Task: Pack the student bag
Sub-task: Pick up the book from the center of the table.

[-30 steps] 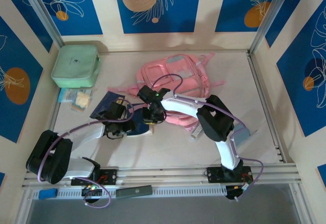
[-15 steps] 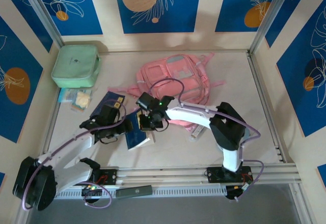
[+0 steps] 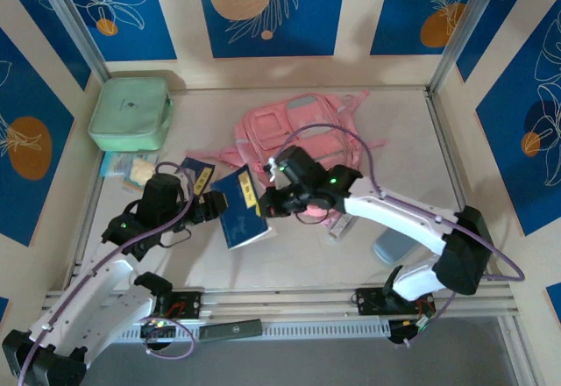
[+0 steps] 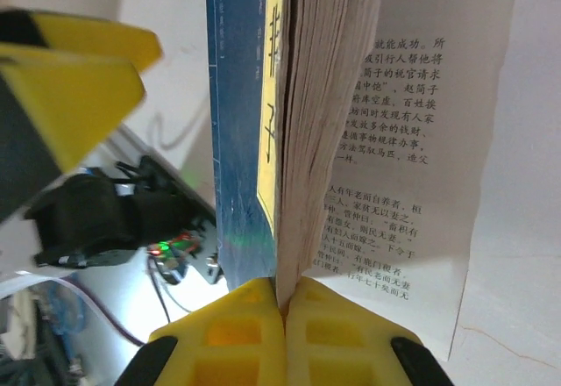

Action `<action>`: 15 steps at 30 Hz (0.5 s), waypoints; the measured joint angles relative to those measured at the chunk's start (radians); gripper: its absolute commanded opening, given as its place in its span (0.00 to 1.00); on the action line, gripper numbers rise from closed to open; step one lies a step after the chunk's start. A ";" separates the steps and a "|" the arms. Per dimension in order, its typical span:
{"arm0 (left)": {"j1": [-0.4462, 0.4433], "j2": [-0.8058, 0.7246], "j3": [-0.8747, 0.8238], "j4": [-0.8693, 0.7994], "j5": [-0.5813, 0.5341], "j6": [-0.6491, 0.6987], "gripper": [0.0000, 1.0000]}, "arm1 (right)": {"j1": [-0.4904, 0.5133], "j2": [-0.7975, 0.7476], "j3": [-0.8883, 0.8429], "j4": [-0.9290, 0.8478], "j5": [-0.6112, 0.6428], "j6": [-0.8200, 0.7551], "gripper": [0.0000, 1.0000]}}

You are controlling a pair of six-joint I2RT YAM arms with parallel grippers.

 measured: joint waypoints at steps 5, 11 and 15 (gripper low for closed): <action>0.002 0.011 -0.030 0.170 0.140 -0.050 0.81 | -0.151 -0.071 -0.034 0.053 -0.127 -0.004 0.00; 0.001 0.097 -0.100 0.456 0.272 -0.139 0.75 | -0.276 -0.096 -0.046 0.101 -0.278 0.001 0.00; 0.001 0.160 -0.100 0.586 0.315 -0.178 0.67 | -0.312 -0.107 -0.072 0.146 -0.349 0.014 0.00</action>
